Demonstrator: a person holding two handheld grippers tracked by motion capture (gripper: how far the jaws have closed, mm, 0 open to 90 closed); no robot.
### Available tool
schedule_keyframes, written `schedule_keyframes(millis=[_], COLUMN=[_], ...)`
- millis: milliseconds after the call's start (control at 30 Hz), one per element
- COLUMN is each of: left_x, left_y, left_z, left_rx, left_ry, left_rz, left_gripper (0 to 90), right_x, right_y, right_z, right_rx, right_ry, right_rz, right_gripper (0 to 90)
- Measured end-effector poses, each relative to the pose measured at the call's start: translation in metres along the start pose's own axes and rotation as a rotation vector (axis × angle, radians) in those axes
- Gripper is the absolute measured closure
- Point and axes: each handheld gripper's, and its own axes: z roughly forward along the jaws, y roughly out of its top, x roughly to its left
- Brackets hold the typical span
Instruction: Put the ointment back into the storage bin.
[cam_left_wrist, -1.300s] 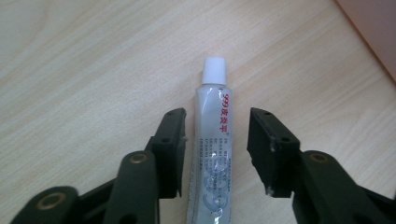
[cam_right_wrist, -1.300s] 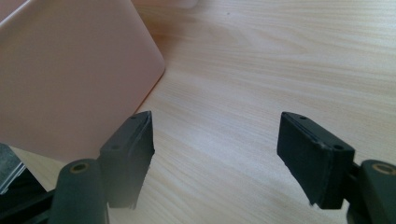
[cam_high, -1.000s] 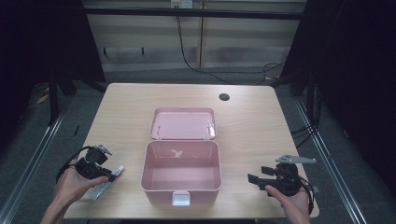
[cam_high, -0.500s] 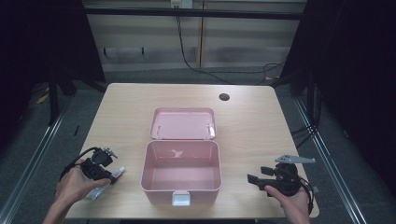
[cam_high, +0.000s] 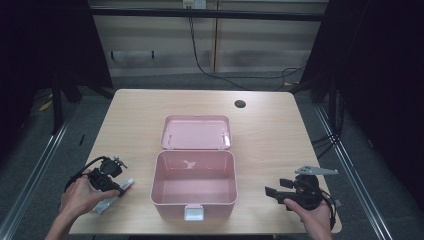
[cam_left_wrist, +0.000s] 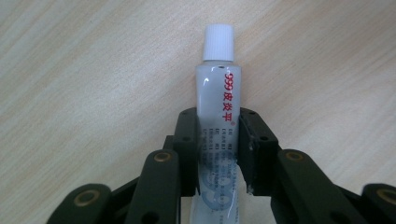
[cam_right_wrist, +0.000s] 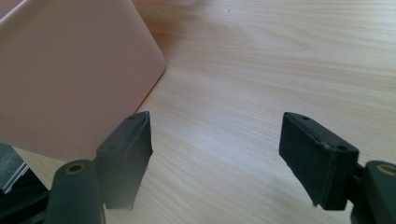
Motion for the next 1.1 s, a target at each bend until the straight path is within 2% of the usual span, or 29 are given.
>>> schedule_keyframes(millis=[133, 233, 500, 567, 600, 700, 933, 1100], left_x=[0.000, -0.001, -0.001, 0.000, 0.002, 0.003, -0.003, -0.007], left_y=[-0.002, -0.002, -0.004, -0.006, -0.006, -0.008, -0.008, -0.005], left_z=[-0.003, -0.009, -0.022, -0.026, -0.030, -0.034, -0.050, -0.063], left_rx=[-0.027, -0.039, -0.089, -0.112, -0.127, -0.145, -0.174, -0.225], left_ry=[-0.031, -0.044, -0.083, -0.105, -0.129, -0.144, -0.171, -0.177], left_rz=[-0.010, 0.006, 0.016, -0.003, -0.017, -0.027, 0.021, 0.049], left_gripper=[71.0, 71.0, 70.9, 70.9, 70.9, 70.9, 70.9, 70.9], right_x=[0.000, 0.000, 0.000, 0.000, 0.000, 0.000, 0.000, 0.000], right_y=[0.000, 0.000, 0.000, 0.000, 0.000, 0.000, 0.000, 0.000], right_z=[0.000, 0.000, 0.000, 0.000, 0.000, 0.000, 0.000, 0.000], right_rx=[0.000, 0.001, 0.004, 0.003, 0.004, 0.004, 0.003, 0.004], right_ry=[0.000, 0.000, 0.000, 0.001, 0.001, 0.001, 0.002, 0.002], right_rz=[0.003, 0.002, 0.001, 0.002, 0.003, 0.004, 0.004, 0.005], right_gripper=[25.8, 25.7, 25.7, 25.7, 25.7, 25.6, 25.5, 25.6])
